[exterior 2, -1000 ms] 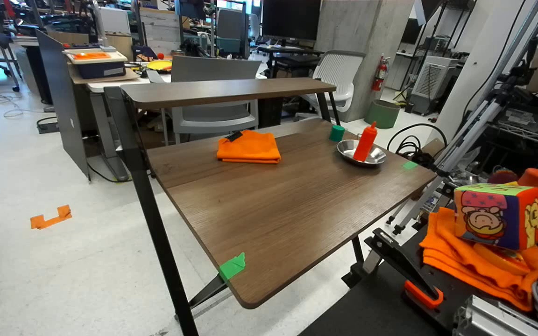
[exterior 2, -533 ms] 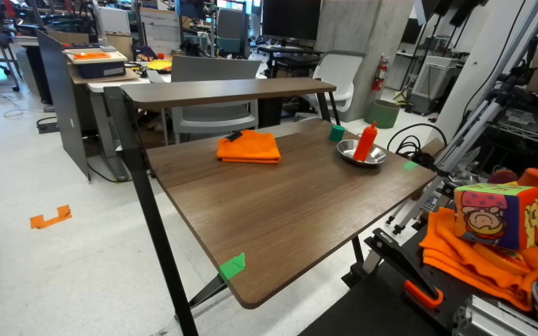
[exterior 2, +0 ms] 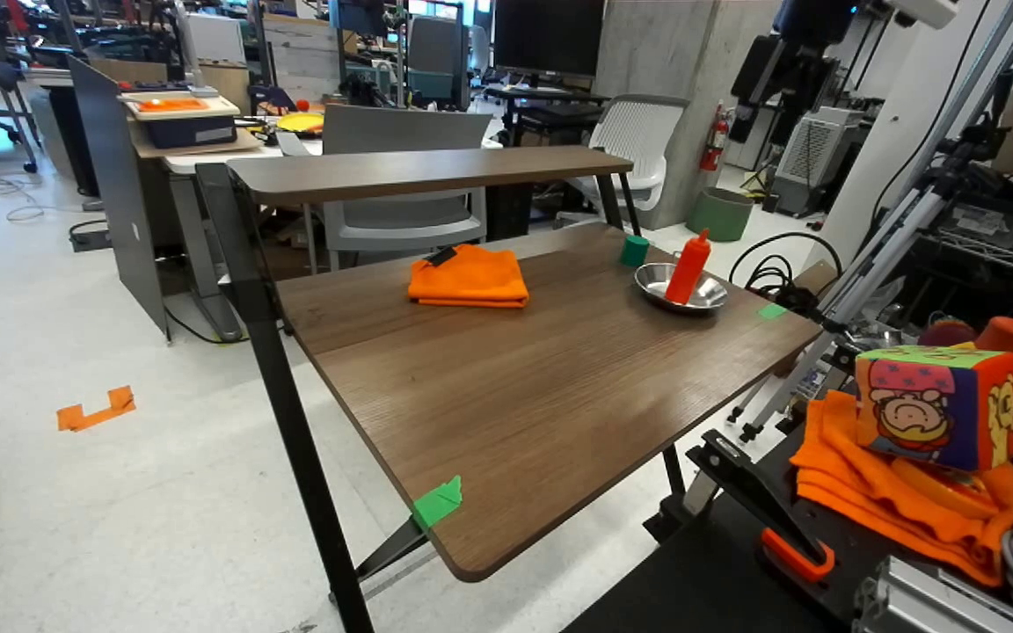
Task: Remove the sauce bottle from the pan and place it on the table.
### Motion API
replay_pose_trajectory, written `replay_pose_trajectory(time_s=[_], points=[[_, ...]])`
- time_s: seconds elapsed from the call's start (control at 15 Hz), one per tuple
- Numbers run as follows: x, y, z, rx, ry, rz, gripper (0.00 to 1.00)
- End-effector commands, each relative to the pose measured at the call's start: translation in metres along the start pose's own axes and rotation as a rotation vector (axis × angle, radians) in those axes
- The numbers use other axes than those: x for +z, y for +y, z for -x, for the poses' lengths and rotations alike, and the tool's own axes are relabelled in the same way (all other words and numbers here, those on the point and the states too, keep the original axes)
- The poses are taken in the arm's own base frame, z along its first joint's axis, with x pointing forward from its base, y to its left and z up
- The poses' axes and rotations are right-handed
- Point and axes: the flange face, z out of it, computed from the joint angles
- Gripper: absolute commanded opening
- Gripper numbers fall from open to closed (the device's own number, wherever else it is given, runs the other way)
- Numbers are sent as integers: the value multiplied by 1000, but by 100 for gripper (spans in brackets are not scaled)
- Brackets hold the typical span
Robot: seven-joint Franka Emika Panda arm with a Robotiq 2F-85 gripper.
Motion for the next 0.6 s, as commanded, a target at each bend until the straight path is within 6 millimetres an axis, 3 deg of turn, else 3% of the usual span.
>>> replay_pose_trajectory(time_s=[0.0,0.53], points=[[38,1,-25,8,-58,47,100],[99,-9,-35,-32,-145,105,100]])
